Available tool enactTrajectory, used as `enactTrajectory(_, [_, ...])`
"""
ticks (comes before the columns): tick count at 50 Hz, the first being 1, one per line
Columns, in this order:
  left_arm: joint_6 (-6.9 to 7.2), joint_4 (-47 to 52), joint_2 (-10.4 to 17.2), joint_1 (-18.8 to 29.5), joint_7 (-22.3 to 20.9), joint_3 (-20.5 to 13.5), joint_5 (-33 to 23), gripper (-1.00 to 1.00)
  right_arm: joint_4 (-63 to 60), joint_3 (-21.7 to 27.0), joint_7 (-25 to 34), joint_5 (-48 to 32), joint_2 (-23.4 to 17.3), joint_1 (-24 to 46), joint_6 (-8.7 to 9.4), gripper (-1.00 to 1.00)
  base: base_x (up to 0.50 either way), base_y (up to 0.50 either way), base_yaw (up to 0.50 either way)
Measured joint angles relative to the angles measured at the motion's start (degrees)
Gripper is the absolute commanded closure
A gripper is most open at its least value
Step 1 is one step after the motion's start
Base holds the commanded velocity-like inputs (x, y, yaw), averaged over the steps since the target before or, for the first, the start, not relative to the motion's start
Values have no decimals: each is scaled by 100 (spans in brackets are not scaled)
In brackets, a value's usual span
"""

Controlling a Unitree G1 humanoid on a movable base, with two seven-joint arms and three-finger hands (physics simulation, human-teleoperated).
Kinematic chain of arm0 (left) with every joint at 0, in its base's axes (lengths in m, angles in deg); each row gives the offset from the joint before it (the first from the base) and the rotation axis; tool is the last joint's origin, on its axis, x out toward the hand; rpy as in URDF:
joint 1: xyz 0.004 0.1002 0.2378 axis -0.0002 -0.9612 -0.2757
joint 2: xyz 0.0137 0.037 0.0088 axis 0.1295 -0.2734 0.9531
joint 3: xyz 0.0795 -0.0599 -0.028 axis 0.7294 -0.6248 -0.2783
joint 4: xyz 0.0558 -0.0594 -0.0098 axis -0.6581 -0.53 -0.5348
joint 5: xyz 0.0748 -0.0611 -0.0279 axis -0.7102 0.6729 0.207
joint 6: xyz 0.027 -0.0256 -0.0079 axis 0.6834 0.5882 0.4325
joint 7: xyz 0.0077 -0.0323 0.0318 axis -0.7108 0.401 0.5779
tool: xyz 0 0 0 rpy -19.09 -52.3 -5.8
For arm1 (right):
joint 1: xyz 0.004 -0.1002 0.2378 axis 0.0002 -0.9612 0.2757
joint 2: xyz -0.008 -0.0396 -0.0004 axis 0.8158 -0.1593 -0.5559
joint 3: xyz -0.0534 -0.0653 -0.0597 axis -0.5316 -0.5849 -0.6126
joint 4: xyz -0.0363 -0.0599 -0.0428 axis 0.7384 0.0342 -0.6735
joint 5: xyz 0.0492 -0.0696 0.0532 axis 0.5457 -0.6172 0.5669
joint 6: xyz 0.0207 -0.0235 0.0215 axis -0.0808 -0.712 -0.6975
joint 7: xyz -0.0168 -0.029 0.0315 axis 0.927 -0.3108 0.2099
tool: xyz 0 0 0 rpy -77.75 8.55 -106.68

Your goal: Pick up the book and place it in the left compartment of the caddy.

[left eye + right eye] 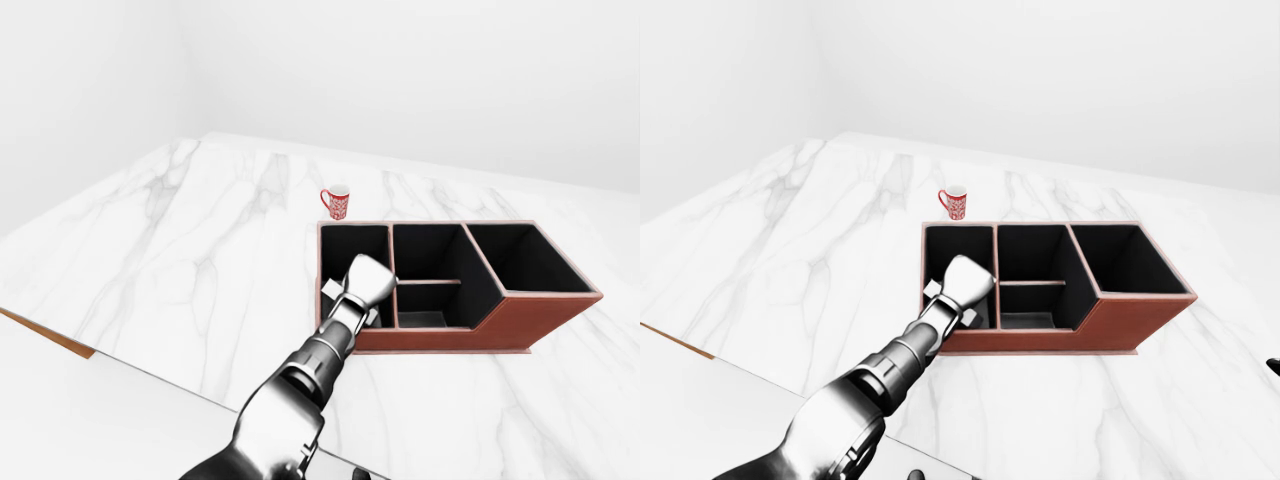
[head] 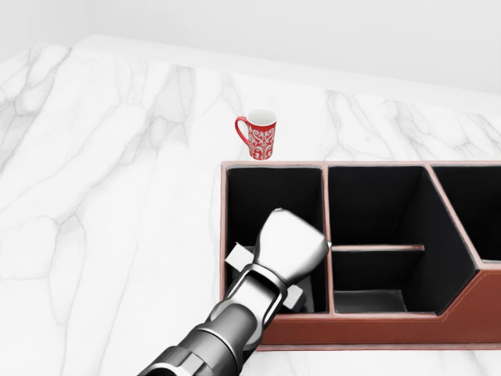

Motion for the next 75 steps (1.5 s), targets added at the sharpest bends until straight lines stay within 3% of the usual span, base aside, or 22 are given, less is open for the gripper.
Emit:
enactTrajectory(12, [0, -107, 6, 63, 0, 81, 101, 100, -3, 4, 1, 0, -1, 1, 0, -100, 0, 0, 0])
enactTrajectory(13, [0, -113, 6, 68, 0, 90, 111, 27, -4, 5, 2, 0, 0, 0, 0, -100, 0, 0, 0])
enactTrajectory(14, [0, -126, 9, 61, 0, 102, 112, 27, -3, 5, 4, -1, 1, -1, 0, -100, 0, 0, 0])
enactTrajectory(15, [0, -143, 26, 15, 0, 93, 127, -100, -2, 6, 5, -1, 1, -1, 0, -100, 0, 0, 0])
enactTrajectory(29, [-1, 317, 204, -782, 4, -49, 292, -100, 11, -5, 11, -19, 7, -4, 0, -100, 0, 0, 0])
enactTrajectory(39, [0, 3458, 522, -2502, -80, 472, -325, -100, -5, 8, 17, -34, 19, -11, 0, -100, 0, 0, 0])
enactTrajectory(48, [0, 6356, 767, -3481, -696, 1106, -971, -100, 29, -11, 20, -58, 22, -6, 0, -100, 0, 0, 0])
enactTrajectory(53, [0, 7525, 1036, -3640, -1202, 1543, -1161, -100, 38, -19, 17, -67, 25, -9, 0, -100, 0, 0, 0])
enactTrajectory(61, [0, 8670, 1497, -3459, -1897, 2081, -1326, -100, 80, -35, 27, -89, 30, -8, -15, -100, 0, 0, 0])
enactTrajectory(67, [0, 9204, 1389, -3353, -2123, 2010, -1389, -100, 117, -49, 33, -100, 32, -12, -35, -100, 0, 0, 0])
enactTrajectory(75, [0, 9609, 726, -3300, -2088, 1432, -1102, -100, 168, -64, 40, -117, 28, -11, -59, -100, 0, 0, 0])
